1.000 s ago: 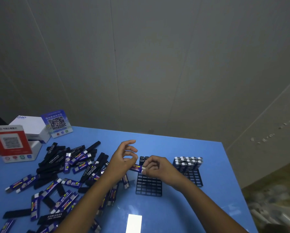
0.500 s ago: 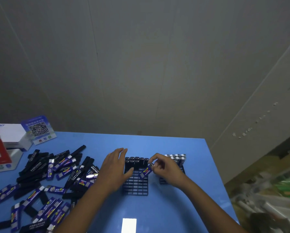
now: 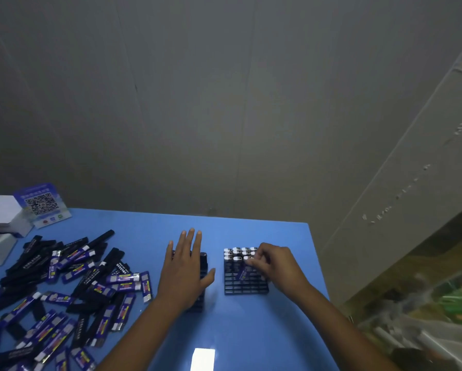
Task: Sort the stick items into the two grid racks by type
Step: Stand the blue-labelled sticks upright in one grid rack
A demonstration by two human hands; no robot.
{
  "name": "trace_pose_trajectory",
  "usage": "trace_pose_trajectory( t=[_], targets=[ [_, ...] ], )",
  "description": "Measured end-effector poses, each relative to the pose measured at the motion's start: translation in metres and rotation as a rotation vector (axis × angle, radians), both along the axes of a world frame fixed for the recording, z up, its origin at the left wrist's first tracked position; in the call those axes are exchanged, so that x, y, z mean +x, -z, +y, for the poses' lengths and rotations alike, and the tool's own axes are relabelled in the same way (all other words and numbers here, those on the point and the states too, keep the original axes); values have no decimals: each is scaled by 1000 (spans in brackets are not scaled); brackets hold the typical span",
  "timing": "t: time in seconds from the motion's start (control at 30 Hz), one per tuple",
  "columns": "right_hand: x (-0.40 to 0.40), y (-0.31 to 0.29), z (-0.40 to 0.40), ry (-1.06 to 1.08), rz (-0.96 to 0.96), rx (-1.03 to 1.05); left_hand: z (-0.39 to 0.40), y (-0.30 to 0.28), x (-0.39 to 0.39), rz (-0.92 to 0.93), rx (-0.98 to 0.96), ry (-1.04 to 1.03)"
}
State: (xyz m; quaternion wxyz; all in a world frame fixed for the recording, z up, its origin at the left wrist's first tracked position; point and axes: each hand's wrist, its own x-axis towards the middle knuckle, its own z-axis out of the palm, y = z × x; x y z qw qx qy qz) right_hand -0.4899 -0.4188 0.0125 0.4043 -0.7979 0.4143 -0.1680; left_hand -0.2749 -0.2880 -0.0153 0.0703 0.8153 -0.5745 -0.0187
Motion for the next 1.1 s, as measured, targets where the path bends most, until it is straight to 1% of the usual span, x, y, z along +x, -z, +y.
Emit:
trace_pose_trajectory(
  t=[0.1,0.27,0.47,0.73,1.1],
  targets=[
    [-12,4,-13,-19,73,-70,-6,1,-13,1,-31,-20],
    [-20,14,-29,-35,169,-175,-13,8,-26,15,-1,-23],
    [-14,26,-36,-88,237,-217,-16,12,-28,27,21,-52],
    [-9,37,-37,-155,305,-255,-19,14,-25,27,-32,-74],
    [0,31,-37,-231,433,-340,-16,15,-26,35,-45,-94]
  ],
)
